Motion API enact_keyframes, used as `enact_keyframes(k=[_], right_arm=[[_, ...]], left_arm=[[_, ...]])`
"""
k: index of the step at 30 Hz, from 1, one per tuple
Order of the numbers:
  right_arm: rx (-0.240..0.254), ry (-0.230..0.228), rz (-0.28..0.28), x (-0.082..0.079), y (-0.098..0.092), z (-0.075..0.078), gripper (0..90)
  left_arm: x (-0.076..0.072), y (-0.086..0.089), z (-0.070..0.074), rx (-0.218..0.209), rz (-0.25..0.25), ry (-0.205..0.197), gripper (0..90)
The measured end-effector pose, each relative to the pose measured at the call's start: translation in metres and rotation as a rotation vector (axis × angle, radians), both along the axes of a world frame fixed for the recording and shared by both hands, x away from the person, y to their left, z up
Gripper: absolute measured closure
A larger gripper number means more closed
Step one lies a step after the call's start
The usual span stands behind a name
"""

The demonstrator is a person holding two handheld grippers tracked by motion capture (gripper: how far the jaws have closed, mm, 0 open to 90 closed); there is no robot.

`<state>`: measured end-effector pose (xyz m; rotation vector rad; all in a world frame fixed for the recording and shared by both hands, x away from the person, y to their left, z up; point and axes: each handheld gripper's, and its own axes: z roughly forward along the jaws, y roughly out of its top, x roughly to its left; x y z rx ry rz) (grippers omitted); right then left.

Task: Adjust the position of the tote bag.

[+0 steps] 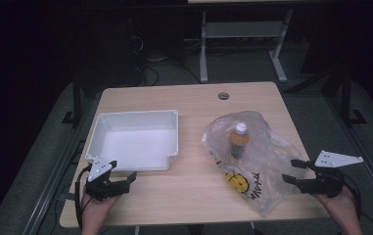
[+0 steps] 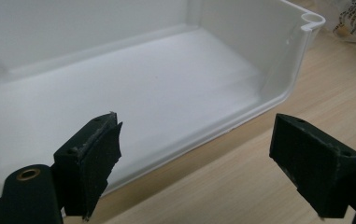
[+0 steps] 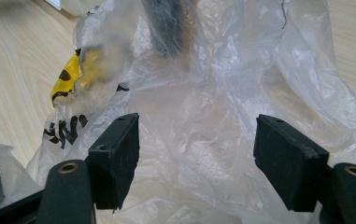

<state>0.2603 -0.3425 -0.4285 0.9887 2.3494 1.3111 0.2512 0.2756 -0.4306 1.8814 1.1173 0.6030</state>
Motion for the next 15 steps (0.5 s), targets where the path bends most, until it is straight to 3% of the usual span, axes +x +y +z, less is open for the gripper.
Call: enact_keyframes(k=[5, 15], right_arm=[[0.003, 0.002, -0.001, 0.0014, -0.0006, -0.0006, 29.8], [0.01, -0.006, -0.006, 0.0013, 0.0034, 0.0021, 27.0]], left_arm=[[0.0, 0.0019, -0.0008, 0.002, 0.005, 0.011, 15.7], [-0.0047, 0.0023, 0.0034, -0.036, 0.001, 0.008, 15.3]])
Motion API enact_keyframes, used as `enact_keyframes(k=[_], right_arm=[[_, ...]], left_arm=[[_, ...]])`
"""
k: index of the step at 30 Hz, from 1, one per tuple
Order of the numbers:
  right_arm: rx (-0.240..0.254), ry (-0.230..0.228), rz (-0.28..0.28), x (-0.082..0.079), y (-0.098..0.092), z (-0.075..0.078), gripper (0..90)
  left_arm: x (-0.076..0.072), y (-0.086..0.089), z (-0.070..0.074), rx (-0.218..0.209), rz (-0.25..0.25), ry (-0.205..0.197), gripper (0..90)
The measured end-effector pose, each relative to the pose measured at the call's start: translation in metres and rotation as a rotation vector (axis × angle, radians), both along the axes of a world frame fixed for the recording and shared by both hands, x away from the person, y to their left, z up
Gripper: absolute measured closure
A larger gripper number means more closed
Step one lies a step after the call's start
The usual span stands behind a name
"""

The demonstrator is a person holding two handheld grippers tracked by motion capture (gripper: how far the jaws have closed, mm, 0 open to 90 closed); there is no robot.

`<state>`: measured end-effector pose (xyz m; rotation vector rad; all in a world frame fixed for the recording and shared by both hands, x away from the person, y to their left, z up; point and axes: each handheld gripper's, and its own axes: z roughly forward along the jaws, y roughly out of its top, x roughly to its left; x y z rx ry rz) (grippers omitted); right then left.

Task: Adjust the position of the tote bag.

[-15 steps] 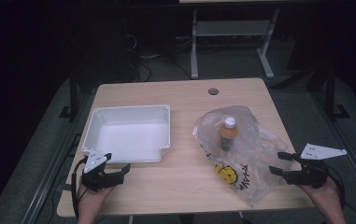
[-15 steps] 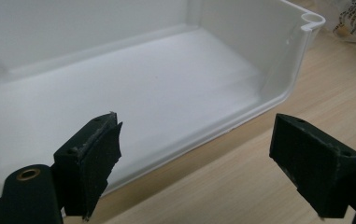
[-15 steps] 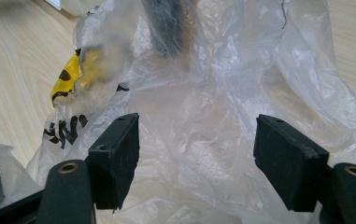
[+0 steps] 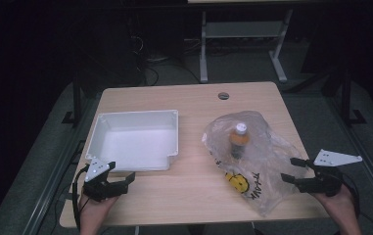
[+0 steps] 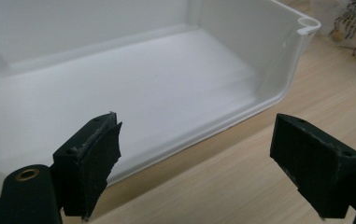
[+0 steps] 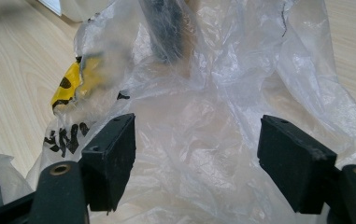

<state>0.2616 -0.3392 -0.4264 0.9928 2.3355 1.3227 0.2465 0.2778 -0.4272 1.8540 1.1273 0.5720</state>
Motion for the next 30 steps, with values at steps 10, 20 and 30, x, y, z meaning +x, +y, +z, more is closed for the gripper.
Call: enact_keyframes(k=[10, 20, 30], right_arm=[[0.006, -0.019, -0.003, -0.0028, 0.0039, 0.0041, 26.0], [0.009, -0.012, 0.001, -0.0024, 0.0042, 0.0034, 26.0], [0.014, -0.022, 0.012, -0.0033, 0.0062, 0.004, 26.0]], left_arm=[[-0.0017, -0.0042, 0.0026, 0.03, -0.036, -0.003, 14.4], [0.0007, -0.0069, 0.0018, 0.051, -0.056, 0.0, 14.4], [-0.0005, -0.0085, 0.0025, 0.058, -0.059, -0.007, 14.4]])
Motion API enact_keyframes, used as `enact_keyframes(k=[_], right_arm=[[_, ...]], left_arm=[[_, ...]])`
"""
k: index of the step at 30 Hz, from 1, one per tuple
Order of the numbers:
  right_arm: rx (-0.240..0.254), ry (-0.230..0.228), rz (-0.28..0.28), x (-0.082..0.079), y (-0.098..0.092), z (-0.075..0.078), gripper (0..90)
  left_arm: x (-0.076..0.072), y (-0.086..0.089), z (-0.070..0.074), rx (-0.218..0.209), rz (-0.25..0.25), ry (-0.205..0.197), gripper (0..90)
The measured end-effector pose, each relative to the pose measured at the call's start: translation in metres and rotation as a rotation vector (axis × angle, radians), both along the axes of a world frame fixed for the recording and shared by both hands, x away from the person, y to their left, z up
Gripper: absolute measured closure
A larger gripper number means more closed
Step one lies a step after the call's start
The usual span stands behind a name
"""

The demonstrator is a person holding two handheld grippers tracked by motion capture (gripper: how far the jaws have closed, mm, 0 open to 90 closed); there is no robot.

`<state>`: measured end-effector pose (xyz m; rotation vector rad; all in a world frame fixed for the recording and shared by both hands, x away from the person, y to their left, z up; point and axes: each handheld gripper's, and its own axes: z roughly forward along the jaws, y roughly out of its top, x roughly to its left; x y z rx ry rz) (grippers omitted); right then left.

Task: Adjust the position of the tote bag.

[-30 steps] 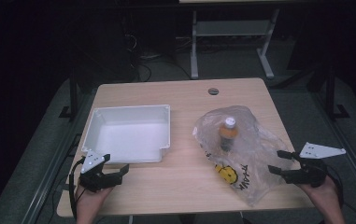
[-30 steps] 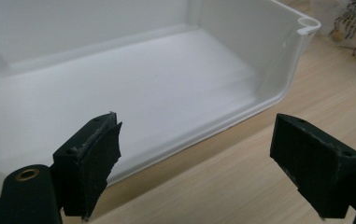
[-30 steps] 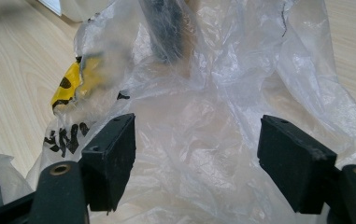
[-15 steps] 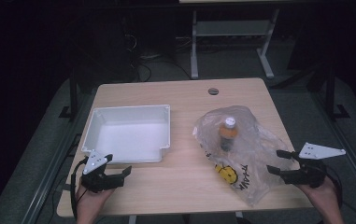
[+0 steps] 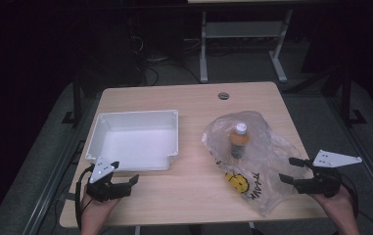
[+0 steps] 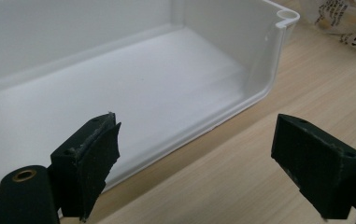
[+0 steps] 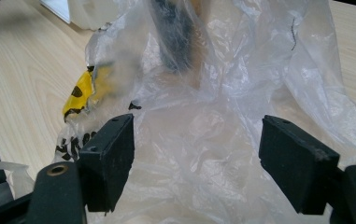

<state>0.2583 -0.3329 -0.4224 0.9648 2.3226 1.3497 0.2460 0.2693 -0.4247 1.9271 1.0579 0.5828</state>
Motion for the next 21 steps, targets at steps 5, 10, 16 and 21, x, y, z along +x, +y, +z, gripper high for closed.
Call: enact_keyframes(k=[5, 10, 16, 21], right_arm=[[0.001, -0.006, 0.0, 0.0, 0.0, 0.0, 26.0], [0.006, -0.001, -0.004, -0.001, 0.0, 0.0, 25.9], [0.003, -0.003, 0.004, -0.001, 0.003, 0.0, 25.9], [0.004, 0.003, 0.01, -0.001, 0.003, -0.001, 25.9]], left_arm=[[0.001, -0.001, 0.0, 0.008, -0.014, 0.003, 14.4], [0.0, -0.002, 0.001, 0.006, -0.024, -0.003, 14.4], [-0.001, -0.007, 0.004, 0.02, -0.038, -0.014, 14.4], [-0.001, -0.01, 0.006, 0.028, -0.06, -0.017, 14.4]])
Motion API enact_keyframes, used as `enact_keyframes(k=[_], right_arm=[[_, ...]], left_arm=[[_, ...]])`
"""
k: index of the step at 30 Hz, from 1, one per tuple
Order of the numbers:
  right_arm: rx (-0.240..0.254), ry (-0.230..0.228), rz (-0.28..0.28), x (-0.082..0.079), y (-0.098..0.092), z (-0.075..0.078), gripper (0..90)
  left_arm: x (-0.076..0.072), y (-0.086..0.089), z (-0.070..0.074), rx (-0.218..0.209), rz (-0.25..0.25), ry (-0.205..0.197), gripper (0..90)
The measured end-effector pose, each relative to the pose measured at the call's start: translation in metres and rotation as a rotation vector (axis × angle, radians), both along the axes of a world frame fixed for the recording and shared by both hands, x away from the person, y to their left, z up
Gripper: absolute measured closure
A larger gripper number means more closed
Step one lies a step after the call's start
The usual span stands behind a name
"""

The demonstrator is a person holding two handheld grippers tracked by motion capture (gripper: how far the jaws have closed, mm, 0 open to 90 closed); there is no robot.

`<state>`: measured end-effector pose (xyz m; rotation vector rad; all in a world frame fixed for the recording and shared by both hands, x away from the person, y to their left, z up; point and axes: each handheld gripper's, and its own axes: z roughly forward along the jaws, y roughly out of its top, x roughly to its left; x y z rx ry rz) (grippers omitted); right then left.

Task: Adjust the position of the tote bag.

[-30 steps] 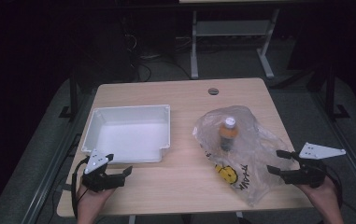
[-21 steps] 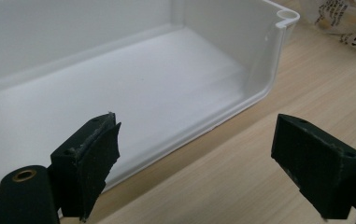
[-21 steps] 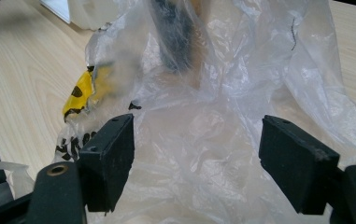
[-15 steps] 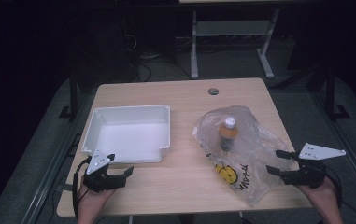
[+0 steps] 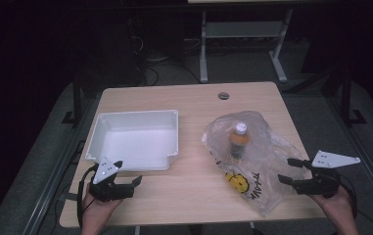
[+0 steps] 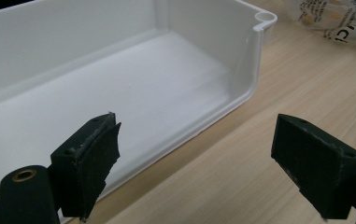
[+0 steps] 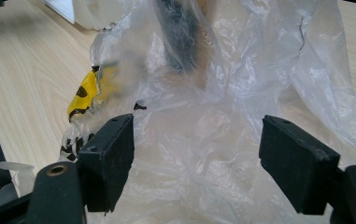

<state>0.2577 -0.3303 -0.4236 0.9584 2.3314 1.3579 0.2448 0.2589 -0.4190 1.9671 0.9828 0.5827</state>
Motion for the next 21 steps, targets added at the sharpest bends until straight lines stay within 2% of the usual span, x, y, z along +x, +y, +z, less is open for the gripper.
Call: enact_keyframes(k=[9, 15, 17, 18, 21], right_arm=[[0.003, 0.001, 0.007, 0.0, 0.0, 0.0, 25.9], [0.008, -0.004, 0.016, 0.001, 0.001, 0.0, 25.9], [0.01, -0.005, 0.017, 0.001, 0.001, 0.0, 25.8], [0.007, 0.0, 0.016, 0.001, 0.001, 0.0, 25.7], [0.007, 0.0, 0.014, 0.001, -0.001, -0.001, 25.8]], left_arm=[[0.0, -0.006, 0.003, 0.012, -0.026, 0.004, 14.5], [0.001, -0.013, 0.011, 0.021, -0.058, -0.001, 14.6], [0.003, -0.017, 0.013, 0.033, -0.071, 0.002, 14.6], [0.004, -0.017, 0.015, 0.058, -0.087, 0.008, 14.6], [0.007, -0.022, 0.019, 0.071, -0.112, 0.007, 14.7]])
